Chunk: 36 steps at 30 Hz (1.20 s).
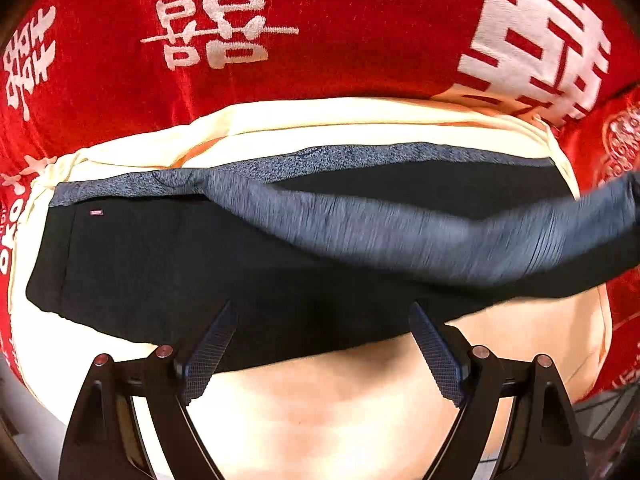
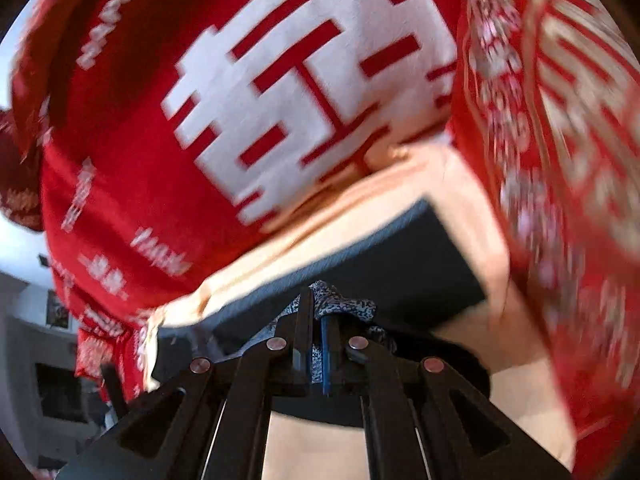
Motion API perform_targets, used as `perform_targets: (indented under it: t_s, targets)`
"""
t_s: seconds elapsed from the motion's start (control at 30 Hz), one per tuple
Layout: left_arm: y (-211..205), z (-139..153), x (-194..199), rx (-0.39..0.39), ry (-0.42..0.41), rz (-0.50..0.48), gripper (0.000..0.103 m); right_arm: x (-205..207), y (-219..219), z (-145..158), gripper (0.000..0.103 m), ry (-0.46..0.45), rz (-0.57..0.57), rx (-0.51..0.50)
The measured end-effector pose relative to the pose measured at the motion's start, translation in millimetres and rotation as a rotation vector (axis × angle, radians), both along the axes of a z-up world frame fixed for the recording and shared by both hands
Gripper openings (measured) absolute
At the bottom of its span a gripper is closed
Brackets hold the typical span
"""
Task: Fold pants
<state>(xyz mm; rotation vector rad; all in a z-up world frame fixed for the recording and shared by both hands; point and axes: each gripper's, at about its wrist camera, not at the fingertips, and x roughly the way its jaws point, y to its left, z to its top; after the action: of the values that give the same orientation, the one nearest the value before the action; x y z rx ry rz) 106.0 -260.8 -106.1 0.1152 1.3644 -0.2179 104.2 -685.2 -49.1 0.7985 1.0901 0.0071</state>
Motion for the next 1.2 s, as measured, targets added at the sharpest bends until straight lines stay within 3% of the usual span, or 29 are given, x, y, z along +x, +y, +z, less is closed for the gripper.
perform_targets:
  t_s: [0.3,0.37,0.4,0.43,0.5,0.53,0.6,0.7,0.8,0.9,0.97,1.03,1.1,1.2]
  targets:
    - [-65.1,-35.5,36.6,0.07,-0.051,-0.001,0.089,67.9,-21.7,-51.3,0.006,0.082,0.069,-0.149]
    - [-76.3,-51.1,47.7,0.081,-0.031,0.018,0.089,78.0,-23.7,-61.6,0.028,0.106,0.095,-0.155]
    - [-80.2,-58.4,52.3,0.09,-0.022,0.029,0.089,82.4,-22.8,-66.0,0.05,0.123,0.118,-0.15]
    - [-83.7,-66.7,57.2,0.101,-0.008,0.042,0.089,83.6,-20.7,-65.8,0.065,0.122,0.137,-0.145]
    - [-85.8,-74.9,61.6,0.108,0.005,0.06,0.089,81.4,-15.6,-59.8,0.076,0.104,0.166,-0.159]
    - [-85.5,-77.9,64.5,0.106,0.012,0.075,0.089,76.6,-11.8,-51.4,0.076,0.095,0.177,-0.216]
    - [-85.1,-78.6,68.4,0.101,0.016,0.087,0.089,67.0,-8.2,-40.0,0.076,0.091,0.19,-0.266]
    - [-85.6,-78.6,73.5,0.107,0.023,0.085,0.089,30.1,-4.9,-27.3,0.076,0.071,0.162,-0.236]
    - [-87.8,-78.7,74.8,0.12,0.024,0.079,0.089,-6.9,-1.9,-50.6,0.073,0.166,0.128,-0.173]
    - [-89.4,-78.0,73.7,0.125,0.018,0.077,0.089,-24.9,-6.2,-85.0,0.063,0.273,0.063,-0.138]
    - [-90.0,-78.7,73.1,0.143,0.005,0.085,0.097,-28.8,-13.8,-104.0,0.054,0.297,-0.017,-0.112]
    - [-90.9,-81.2,73.0,0.13,0.011,0.098,0.098,-24.5,-21.5,-114.1,0.018,0.302,-0.094,-0.114]
    - [-88.5,-81.3,73.5,0.12,0.022,0.111,0.098,-15.9,-22.9,-112.3,0.014,0.295,-0.107,-0.141]
    - [-91.9,-79.6,73.9,0.139,0.023,0.096,0.098,-4.5,-16.0,-94.5,0.014,0.235,-0.034,-0.264]
